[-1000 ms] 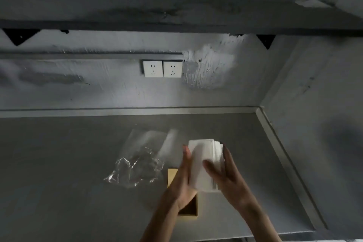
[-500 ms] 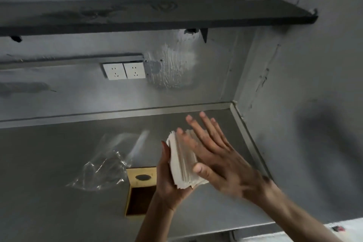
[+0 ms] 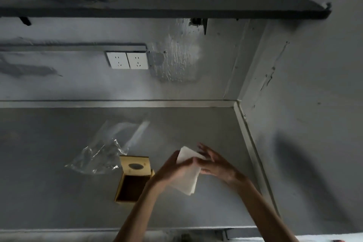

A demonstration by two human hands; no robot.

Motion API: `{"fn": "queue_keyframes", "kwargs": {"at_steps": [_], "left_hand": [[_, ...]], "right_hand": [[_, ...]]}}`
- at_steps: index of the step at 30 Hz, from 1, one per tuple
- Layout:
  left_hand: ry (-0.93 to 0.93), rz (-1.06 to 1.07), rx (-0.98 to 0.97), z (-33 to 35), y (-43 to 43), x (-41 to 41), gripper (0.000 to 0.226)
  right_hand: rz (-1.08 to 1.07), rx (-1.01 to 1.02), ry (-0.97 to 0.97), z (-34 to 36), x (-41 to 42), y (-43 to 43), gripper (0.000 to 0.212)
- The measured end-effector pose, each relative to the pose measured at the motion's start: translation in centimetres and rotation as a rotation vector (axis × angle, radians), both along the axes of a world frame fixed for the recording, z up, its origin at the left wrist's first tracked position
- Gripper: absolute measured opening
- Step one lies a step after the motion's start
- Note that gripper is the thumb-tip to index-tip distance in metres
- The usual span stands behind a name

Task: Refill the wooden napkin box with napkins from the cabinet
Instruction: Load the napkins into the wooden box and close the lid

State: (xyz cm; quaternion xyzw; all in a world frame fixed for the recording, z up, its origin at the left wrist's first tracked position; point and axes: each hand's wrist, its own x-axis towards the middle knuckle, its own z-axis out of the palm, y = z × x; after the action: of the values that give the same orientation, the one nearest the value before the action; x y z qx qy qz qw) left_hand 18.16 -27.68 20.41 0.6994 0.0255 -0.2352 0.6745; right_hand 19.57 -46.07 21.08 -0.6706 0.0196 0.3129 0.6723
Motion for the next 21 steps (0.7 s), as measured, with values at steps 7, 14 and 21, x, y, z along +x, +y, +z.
{"fn": "queue_keyframes", "kwargs": {"at_steps": [7,14,21], "left_hand": [[0.326,-0.302,0.269,0.7,2.1,4.8,0.057],[0.278,0.087,0.244,-9.0,1.0,4.0,0.047],[0.243,0.264,0.457,-17.7,-0.8,0.5,0.036]], "right_hand": [[0.089,0.059,0.171,-5.8,0.0,-0.8,0.05],[-0.243,-0.322,0.19,-13.5,-2.1,0.2,0.074],[-0.344,-0.719,0.1,-18.4,-3.9,0.0,0.057]]}}
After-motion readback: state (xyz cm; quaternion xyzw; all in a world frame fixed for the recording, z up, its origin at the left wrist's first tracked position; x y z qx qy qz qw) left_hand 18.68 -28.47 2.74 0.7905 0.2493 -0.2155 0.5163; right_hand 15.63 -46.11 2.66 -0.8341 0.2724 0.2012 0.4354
